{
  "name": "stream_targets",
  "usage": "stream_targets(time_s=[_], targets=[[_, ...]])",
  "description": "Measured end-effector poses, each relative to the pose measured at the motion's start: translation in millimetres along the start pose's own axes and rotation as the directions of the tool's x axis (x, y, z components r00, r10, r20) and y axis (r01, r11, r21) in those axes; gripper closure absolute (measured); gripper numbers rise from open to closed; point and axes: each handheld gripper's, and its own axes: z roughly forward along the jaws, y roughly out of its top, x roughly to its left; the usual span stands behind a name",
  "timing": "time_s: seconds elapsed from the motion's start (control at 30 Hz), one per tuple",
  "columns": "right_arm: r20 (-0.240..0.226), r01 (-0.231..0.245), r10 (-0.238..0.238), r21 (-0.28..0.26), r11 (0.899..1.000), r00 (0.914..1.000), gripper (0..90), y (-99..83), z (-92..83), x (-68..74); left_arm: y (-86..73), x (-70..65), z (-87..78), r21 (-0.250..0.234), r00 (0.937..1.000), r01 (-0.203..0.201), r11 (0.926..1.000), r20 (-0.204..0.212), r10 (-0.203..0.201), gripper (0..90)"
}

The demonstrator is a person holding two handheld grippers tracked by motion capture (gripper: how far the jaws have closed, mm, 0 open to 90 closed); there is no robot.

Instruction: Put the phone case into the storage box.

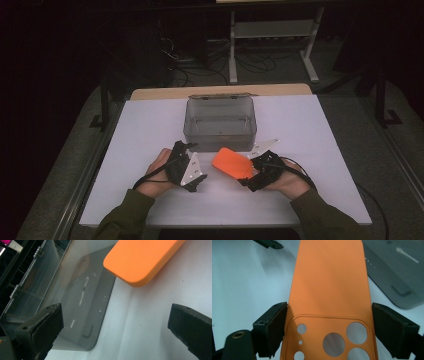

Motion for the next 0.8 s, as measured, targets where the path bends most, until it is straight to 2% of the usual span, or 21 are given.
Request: stream_targets(time_s=[0.27,0.8], targets=[[0.002,0.001,-0.001,-0.001,1.000,1.0000,15.2,-0.1,0.2,-0.1,1.1,-2.8,0.8,0.009,0.9987,-0.048,0.9988,-0.016,0.048,0.0],[0.002,0.000,0.000,0.000,1.000,1.0000,15.2,-0.1,0.0,-0.2,3.6,-7.2,1.1,0.017,0.9927,-0.110,0.9938,-0.047,0.111,0.0]])
